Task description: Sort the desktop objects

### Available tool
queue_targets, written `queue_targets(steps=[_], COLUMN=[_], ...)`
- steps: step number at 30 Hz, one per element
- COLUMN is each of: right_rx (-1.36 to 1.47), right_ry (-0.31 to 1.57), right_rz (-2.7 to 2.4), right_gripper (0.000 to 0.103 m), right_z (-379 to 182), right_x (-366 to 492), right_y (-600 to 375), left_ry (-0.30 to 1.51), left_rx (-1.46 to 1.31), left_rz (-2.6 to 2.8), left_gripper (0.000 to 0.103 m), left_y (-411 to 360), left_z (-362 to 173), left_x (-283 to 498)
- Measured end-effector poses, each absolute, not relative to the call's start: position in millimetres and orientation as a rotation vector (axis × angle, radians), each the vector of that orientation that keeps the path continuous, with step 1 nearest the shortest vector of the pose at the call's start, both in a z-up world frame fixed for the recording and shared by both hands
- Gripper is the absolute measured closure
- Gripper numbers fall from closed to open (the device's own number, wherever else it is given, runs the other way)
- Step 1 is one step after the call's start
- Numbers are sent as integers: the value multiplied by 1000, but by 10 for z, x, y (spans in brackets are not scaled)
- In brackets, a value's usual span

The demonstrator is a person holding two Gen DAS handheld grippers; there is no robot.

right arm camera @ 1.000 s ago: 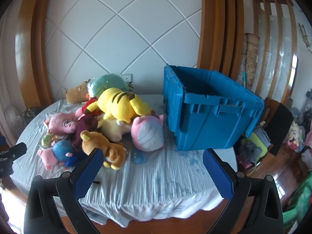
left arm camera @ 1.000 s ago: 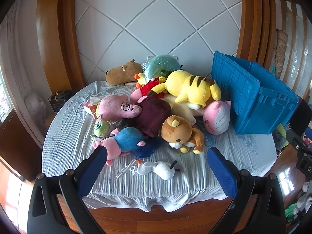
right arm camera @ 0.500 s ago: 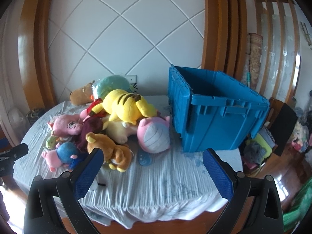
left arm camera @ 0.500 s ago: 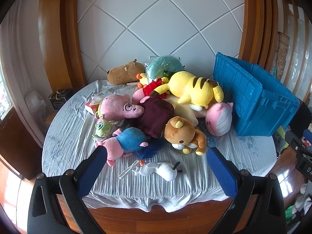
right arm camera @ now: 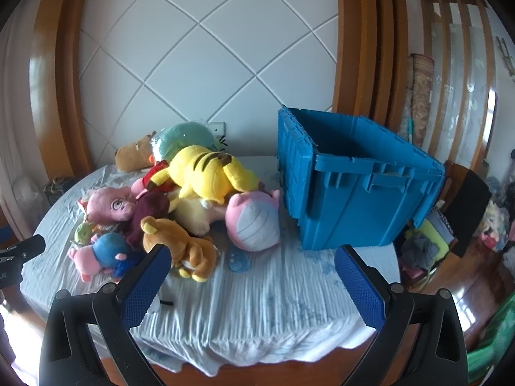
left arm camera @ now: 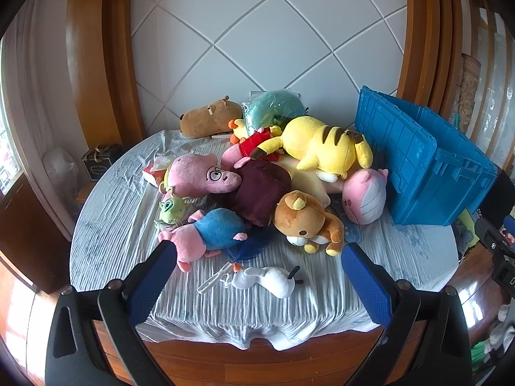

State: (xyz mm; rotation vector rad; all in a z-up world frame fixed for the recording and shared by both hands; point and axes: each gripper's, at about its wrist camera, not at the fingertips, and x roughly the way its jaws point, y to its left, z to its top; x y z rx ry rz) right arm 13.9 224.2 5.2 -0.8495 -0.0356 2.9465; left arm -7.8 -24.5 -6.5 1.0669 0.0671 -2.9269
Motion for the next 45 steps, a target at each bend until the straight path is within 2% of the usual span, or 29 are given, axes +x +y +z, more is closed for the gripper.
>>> queue_targets(steps=[29,37,45], right_rx=[-867,-944,-1117], right_ry=[-3,20,-54], right_rz=[2974,3117,3181], right_gripper=[0,0,0], right_z=[-29,-236,-615], right_x=[-32,-288,-706], right_y=[2302,2209,1780], left_ry=[99,156,172], left_rx=[1069,1081,1159], left_rz=[-2900,-2801,-2669], left_gripper=[0,0,0], left_y=[-382,-686,-1155], left_z=[-198,-408,-814], left_x=[-156,-214,-347])
